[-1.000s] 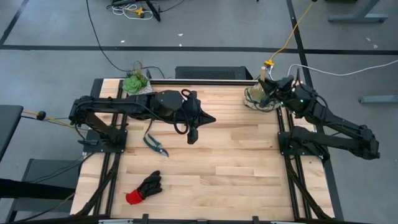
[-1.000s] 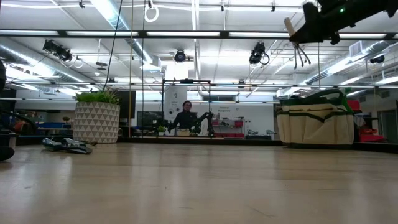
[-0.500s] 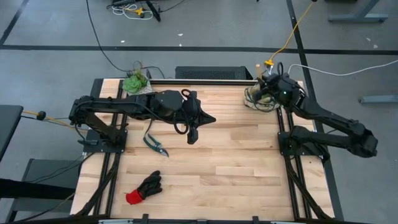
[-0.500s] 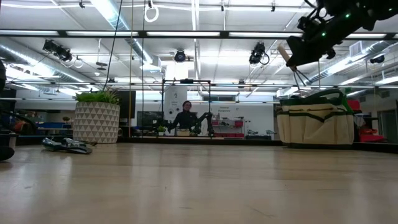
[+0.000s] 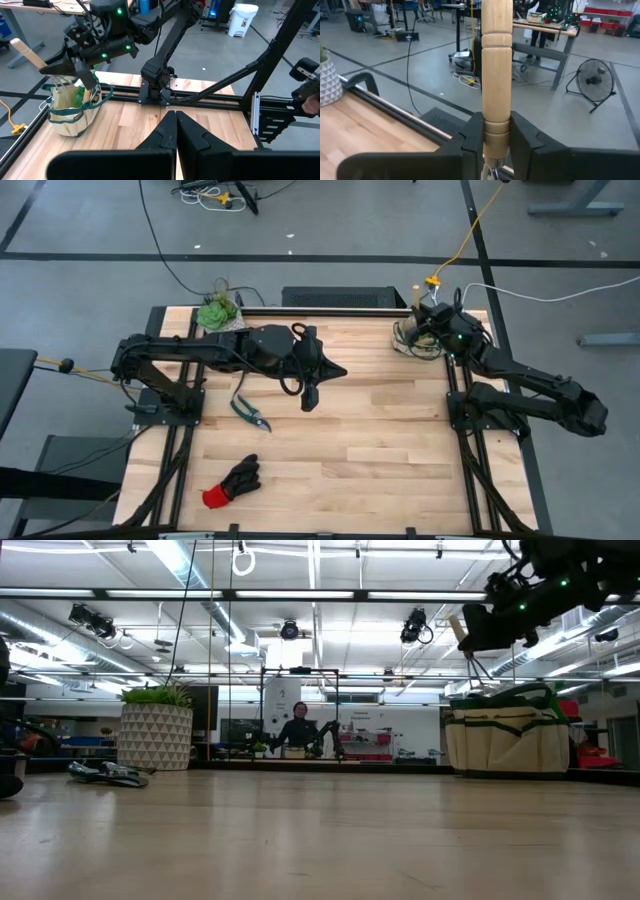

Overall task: Pick & Place Garden tools in Gardening bag
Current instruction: Put the brown hand rake into the gardening bag

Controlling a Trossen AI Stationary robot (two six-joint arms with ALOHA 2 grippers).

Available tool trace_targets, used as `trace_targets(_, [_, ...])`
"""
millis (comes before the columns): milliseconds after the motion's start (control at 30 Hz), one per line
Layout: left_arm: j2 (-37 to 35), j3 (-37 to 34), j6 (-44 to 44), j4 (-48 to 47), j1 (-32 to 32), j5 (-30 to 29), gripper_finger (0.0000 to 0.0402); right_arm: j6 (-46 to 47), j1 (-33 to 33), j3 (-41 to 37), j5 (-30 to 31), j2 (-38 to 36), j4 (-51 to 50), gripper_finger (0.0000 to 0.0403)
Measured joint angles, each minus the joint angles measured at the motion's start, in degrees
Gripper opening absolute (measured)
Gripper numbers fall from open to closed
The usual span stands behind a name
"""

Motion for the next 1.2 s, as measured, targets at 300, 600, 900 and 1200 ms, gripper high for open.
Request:
trace_targets(300, [0.0,0.0,0.0,0.0,0.1,0.0,0.0003,-2.0,0.0,-2.1,1.4,-1.8,-0.4,0.0064])
trace_targets(600, [0.0,0.0,0.0,0.1,0.1,0.0,0.0003,-0.5,-0.1,-5.6,1.5,-1.8,3.0,0.0064])
trace_targets(900, [0.0,0.0,0.0,0.1,0.1,0.0,0.0003,-1.0,-0.2,-5.8,2.8,-1.7,3.2,0.0066])
trace_targets(1200, [0.0,0.0,0.0,0.2,0.1,0.0,0.0003,1.6,-0.1,-10.0,1.4,-1.4,6.2,0.0067])
